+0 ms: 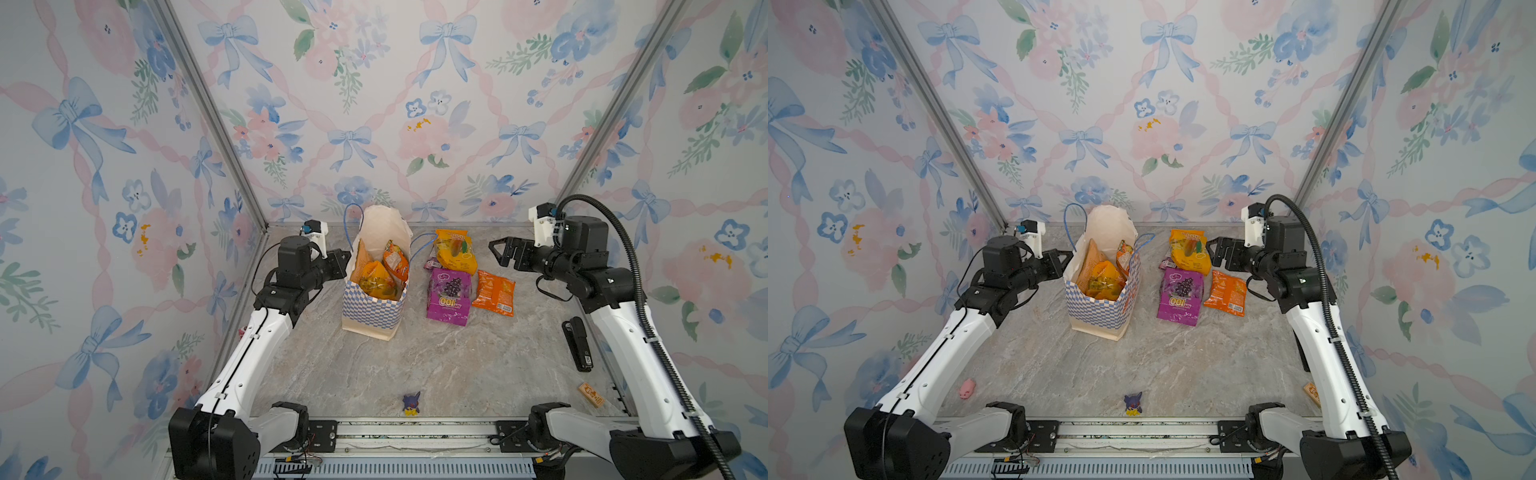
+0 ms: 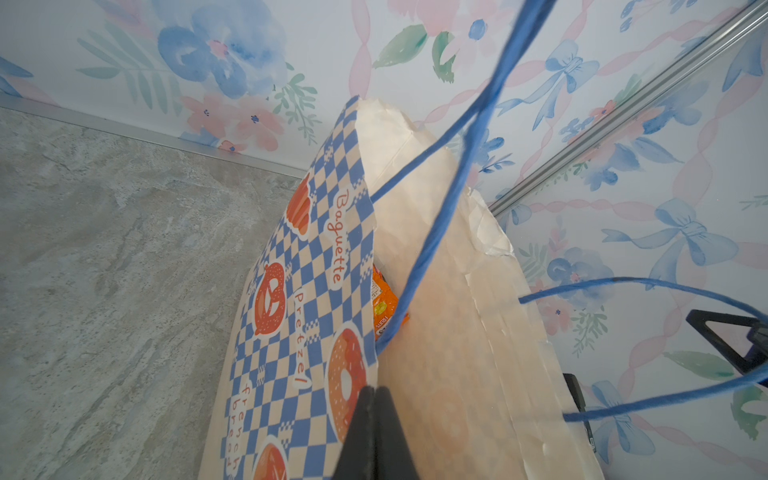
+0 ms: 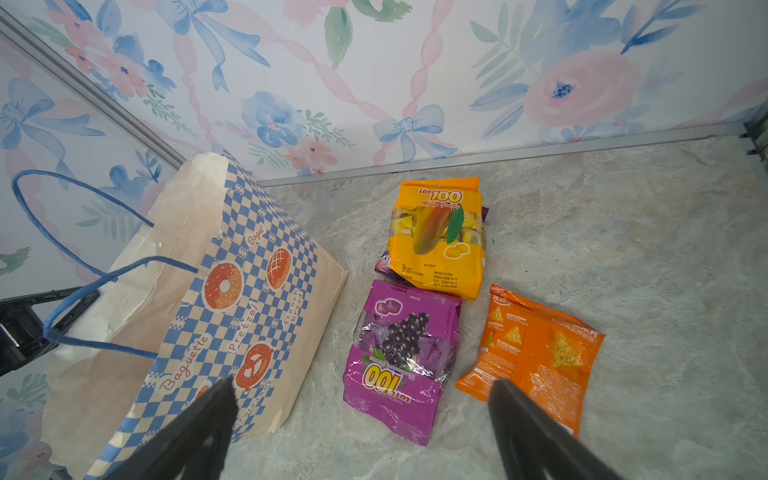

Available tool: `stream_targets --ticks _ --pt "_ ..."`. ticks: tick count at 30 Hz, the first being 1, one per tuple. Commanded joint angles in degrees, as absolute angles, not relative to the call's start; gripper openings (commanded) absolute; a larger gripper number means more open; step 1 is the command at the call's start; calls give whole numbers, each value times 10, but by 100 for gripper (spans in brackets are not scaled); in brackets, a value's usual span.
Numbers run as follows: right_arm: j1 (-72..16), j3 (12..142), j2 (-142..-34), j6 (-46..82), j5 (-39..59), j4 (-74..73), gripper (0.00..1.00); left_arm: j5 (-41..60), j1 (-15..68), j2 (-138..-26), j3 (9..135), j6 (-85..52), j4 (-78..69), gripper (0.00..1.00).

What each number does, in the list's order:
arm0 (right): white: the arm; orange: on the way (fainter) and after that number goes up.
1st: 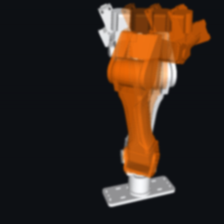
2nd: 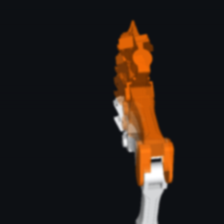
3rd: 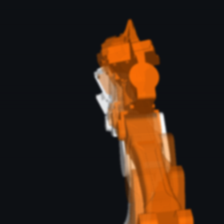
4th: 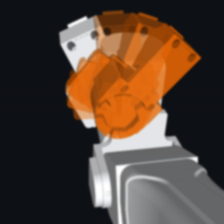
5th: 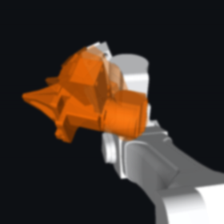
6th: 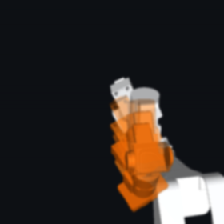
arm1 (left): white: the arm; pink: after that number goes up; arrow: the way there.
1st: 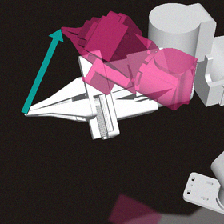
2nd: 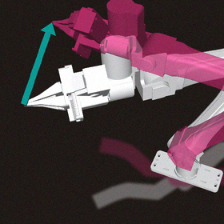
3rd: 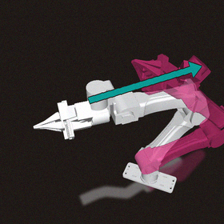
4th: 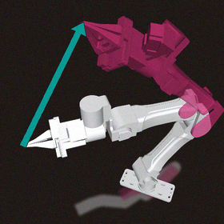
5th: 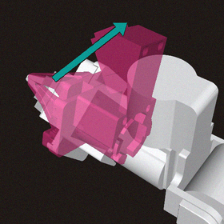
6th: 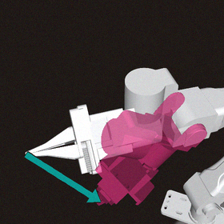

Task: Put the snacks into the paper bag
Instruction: 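Move the right gripper over the yellow LOT100 mango gummy bag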

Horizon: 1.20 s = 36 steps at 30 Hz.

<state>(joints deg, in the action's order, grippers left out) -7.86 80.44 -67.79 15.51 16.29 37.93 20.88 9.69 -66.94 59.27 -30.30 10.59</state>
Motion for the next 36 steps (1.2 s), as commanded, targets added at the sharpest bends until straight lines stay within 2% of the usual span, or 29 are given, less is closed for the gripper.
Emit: stream_targets --ticks 1,19,36 --pt "-73 808 -679 163 157 382 97 215 94 -668 602 -305 113 0" --pt "-73 842 -783 173 151 380 97 212 95 -665 601 -307 115 0" --pt "-74 840 -813 180 124 389 97 204 97 -659 599 -297 121 0"
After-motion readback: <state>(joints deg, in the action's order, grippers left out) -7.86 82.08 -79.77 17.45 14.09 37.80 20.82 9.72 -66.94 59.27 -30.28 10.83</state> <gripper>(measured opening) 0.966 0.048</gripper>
